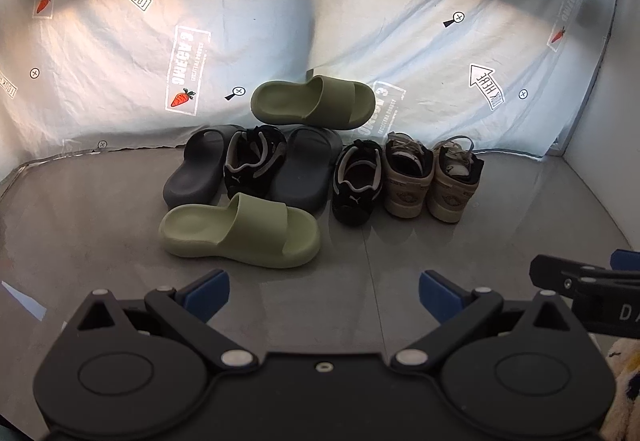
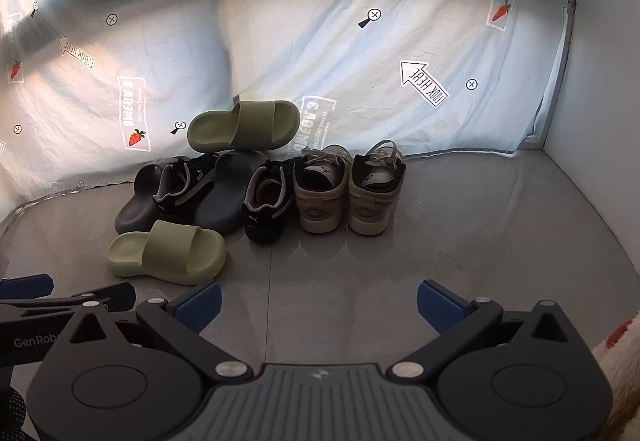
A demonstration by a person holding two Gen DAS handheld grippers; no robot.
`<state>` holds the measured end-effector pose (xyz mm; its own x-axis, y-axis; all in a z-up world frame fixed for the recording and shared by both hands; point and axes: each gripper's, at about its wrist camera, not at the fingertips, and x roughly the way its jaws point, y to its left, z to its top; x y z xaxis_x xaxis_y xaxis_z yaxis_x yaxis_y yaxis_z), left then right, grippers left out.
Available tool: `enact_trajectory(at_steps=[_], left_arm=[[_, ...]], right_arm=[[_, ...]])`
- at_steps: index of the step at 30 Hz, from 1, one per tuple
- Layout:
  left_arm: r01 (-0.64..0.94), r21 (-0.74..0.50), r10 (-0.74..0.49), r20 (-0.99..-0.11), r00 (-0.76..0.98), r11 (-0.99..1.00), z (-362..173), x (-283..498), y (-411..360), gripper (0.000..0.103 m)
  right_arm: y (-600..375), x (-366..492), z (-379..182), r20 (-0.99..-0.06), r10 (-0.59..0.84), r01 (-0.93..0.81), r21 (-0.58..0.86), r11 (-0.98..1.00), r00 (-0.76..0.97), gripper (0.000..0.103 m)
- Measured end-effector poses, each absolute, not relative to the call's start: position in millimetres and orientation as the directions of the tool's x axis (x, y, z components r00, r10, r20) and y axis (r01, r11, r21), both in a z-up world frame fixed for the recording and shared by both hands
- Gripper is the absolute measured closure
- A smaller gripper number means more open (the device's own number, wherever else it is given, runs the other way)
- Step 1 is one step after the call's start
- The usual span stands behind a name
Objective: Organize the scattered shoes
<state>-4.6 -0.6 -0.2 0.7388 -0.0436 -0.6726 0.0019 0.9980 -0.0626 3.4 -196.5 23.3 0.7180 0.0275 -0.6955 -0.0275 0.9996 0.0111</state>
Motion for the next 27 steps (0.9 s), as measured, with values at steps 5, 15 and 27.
enact_trajectory(at_steps=[5, 15, 27], left_arm=[[0.004, -0.055, -0.040, -0.679, 0.733, 0.998, 0.7, -2.4, 1.0, 0.001], [-0.002, -0.064, -0.042, -0.689, 0.724, 0.998, 2.2, 1.1, 1.9, 0.001], [-0.009, -0.068, -0.040, -0.682, 0.730, 0.998, -3.4, -0.9, 6.1, 0.001]], right_arm=[[-197.8, 8.3, 34.1, -0.685, 0.022, -0.027, 0.004, 1.000, 0.728, 0.000], [-195.5, 9.6, 22.1, -0.670, 0.024, -0.031, 0.001, 1.000, 0.742, 0.000], [-193.6, 7.3, 24.9, -0.674, 0.019, -0.022, 0.003, 1.000, 0.739, 0.000]])
